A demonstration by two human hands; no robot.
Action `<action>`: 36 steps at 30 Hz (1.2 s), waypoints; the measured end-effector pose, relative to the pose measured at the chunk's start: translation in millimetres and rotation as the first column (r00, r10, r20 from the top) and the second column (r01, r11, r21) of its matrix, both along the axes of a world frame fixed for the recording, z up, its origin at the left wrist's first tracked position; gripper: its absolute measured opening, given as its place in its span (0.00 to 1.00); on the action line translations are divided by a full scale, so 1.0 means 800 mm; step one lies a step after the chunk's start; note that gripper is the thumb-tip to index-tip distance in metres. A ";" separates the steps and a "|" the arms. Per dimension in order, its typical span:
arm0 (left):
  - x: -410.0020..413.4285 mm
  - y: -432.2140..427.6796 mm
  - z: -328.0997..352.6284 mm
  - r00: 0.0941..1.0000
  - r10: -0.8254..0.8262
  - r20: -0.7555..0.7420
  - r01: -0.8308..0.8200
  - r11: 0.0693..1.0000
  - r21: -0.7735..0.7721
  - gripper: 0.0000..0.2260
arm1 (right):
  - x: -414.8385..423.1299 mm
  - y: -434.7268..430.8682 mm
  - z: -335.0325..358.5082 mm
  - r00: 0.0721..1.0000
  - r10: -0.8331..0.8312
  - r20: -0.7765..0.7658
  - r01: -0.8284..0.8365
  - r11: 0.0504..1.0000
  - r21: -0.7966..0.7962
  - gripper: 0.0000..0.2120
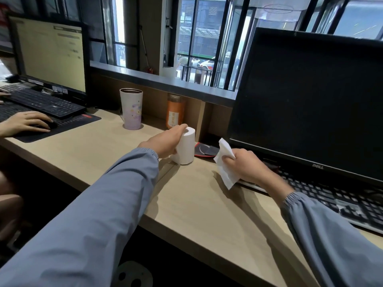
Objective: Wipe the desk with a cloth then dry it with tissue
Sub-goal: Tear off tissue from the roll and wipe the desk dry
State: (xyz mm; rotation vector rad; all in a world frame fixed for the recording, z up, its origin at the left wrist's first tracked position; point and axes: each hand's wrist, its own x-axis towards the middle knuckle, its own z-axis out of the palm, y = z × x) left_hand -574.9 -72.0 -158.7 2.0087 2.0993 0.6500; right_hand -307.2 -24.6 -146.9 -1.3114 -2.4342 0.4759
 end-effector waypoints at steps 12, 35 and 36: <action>-0.026 -0.028 -0.004 0.976 0.212 -0.040 -0.205 0.970 0.133 0.36 | -0.099 -0.018 -0.057 0.958 0.228 0.176 -0.275 0.907 0.319 0.12; -0.006 -0.078 -0.103 0.982 0.020 0.185 -0.076 0.951 0.300 0.05 | -0.139 0.008 -0.073 0.858 0.318 0.403 -0.300 0.948 -0.109 0.30; -0.007 -0.077 -0.105 0.984 0.015 0.178 -0.069 0.950 0.303 0.06 | -0.141 0.008 -0.074 0.861 0.310 0.402 -0.293 0.950 -0.105 0.30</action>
